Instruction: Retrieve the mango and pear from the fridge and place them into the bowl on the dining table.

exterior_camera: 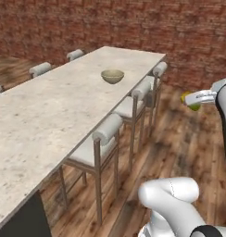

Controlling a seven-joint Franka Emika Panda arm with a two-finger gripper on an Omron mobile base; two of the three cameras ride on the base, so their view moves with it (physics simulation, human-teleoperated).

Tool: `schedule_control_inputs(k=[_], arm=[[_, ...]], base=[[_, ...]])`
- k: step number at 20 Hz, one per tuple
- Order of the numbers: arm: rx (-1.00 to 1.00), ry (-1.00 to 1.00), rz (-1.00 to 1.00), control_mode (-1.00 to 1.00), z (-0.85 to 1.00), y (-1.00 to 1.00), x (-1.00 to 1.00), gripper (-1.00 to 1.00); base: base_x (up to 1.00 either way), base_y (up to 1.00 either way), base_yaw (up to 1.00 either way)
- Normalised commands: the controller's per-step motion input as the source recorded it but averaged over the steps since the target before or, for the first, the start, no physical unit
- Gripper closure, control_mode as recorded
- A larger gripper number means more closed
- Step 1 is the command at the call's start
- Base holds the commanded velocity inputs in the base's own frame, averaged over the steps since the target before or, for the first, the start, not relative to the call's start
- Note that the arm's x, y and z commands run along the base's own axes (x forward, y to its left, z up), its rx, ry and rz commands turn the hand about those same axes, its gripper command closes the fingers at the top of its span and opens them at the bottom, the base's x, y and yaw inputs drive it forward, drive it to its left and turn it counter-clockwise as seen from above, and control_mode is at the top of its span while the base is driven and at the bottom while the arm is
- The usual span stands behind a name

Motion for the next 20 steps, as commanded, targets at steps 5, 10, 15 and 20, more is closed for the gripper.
schedule_control_inputs(k=[5, 10, 15, 20], arm=[[0.0, 0.0, 0.0, 1.0, 0.0, 0.0, 0.0, 1.0], [0.0, 0.0, 0.0, 1.0, 0.0, 0.0, 0.0, 1.0], [0.0, 0.0, 0.0, 1.0, 0.0, 0.0, 0.0, 1.0], [0.0, 0.0, 0.0, 1.0, 0.0, 0.0, 0.0, 1.0]], base=[[1.0, -0.75, 0.45], [0.99, -0.83, 0.39], [0.98, -0.76, 0.38], [0.98, -0.68, 0.38]])
